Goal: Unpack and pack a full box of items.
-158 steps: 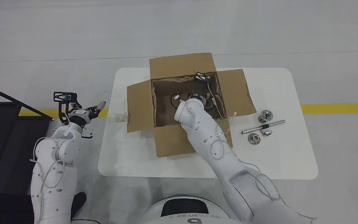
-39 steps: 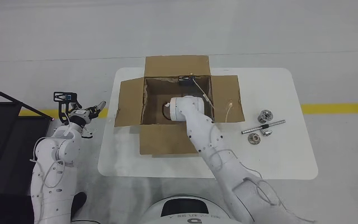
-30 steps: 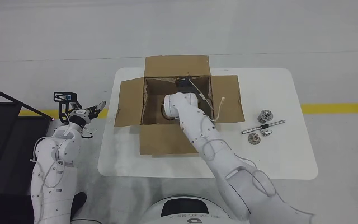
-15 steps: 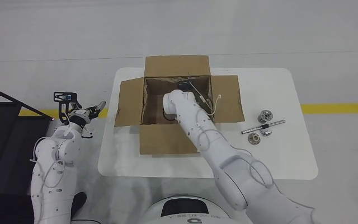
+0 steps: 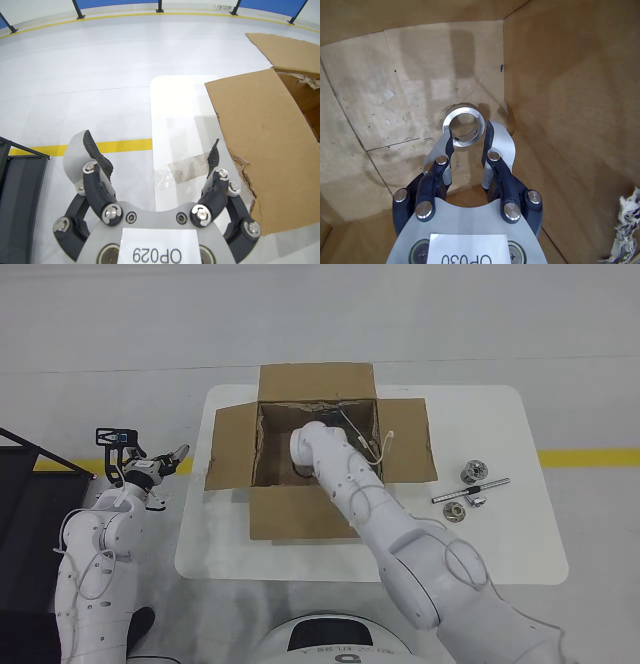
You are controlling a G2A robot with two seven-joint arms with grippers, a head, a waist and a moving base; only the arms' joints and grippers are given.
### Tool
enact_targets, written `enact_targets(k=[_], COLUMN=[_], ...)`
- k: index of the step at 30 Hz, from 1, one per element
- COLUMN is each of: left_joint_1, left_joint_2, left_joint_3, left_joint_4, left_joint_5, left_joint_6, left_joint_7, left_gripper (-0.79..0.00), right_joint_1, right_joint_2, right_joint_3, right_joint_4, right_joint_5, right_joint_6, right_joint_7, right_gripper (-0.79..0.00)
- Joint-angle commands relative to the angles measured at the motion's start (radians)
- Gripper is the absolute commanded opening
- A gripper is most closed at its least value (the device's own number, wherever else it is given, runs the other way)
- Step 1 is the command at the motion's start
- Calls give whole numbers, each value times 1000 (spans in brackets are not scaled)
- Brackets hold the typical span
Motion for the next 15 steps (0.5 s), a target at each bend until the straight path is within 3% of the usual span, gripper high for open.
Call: enact_targets(k=[1,8,15], left_joint_1=[0,0,0], left_joint_2=[0,0,0], left_joint_3=[0,0,0], left_joint_4=[0,0,0], left_joint_5=[0,0,0], left_joint_6=[0,0,0], left_joint_7=[0,0,0], left_gripper=[0,0,0], right_joint_1=[1,-13,-18], right_joint_2=[-3,-8,6], right_joint_3=[3,16,48], right_joint_4=[4,-28,-29], right_joint_5=[21,81,91], right_joint_6=[-19,-75,-16], right_joint_7=[-17,-68,-108], right_gripper=[-529,-523,-523])
